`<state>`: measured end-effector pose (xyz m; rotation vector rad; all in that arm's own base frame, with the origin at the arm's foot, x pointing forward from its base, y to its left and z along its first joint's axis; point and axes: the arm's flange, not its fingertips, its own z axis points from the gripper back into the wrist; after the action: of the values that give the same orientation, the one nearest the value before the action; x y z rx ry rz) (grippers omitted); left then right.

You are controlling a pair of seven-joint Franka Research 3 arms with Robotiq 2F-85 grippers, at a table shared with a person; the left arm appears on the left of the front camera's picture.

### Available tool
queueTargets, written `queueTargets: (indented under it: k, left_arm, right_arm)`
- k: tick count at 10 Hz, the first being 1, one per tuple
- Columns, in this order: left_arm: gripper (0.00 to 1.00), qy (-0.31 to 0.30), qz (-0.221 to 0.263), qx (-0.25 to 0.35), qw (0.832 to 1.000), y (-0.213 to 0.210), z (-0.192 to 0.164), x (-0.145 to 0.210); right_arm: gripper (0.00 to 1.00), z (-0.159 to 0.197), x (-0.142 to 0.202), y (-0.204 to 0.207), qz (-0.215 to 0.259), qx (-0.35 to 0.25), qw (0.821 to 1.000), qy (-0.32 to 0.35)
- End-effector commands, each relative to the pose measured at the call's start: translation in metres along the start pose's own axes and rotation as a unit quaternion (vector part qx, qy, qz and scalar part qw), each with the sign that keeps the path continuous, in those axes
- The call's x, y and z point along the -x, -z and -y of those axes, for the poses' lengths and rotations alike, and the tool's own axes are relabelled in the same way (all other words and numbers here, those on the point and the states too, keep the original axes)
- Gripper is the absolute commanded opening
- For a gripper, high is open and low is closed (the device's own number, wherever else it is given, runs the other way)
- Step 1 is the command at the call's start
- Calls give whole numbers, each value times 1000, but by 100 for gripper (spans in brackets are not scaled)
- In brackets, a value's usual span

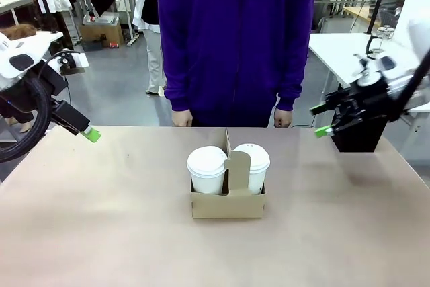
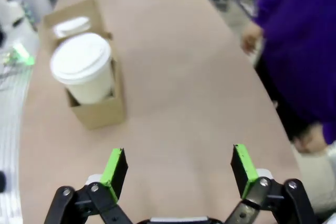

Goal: Pour a drink into a cup and package it in a carrier.
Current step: Insert the held 600 ml Paper Cup into the Cup Carrier.

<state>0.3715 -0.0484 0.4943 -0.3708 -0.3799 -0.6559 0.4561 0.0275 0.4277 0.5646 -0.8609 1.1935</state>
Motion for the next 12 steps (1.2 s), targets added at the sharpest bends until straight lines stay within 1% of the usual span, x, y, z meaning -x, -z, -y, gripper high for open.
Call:
queueTargets:
  k: [1, 2, 4, 5, 6, 7, 12]
  left_arm:
    - [100, -4, -4, -5, 1000, -1, 0, -1]
    - [100, -4, -4, -5, 1000, -1, 0, -1]
    - [100, -4, -4, -5, 1000, -1, 0, -1]
    - [100, -4, -4, -5, 1000, -1, 0, -1]
    - [100, -4, -4, -5, 1000, -1, 0, -1]
    - [100, -4, -4, -5, 1000, -1, 0, -1]
    - [100, -4, -4, -5, 1000, -1, 0, -1]
  right_arm:
    - [100, -21, -4, -22, -35, 75, 994, 69]
    - [100, -27, -2, -35, -32, 93, 992, 82]
    - [100, -37, 2, -47, -27, 100, 990, 100]
    - [100, -37, 3, -46, -21, 98, 988, 121]
    - [100, -31, 5, -34, -28, 84, 983, 163]
    - [100, -33, 5, -47, -19, 102, 990, 97]
    - [100, -33, 5, -47, -19, 102, 990, 97]
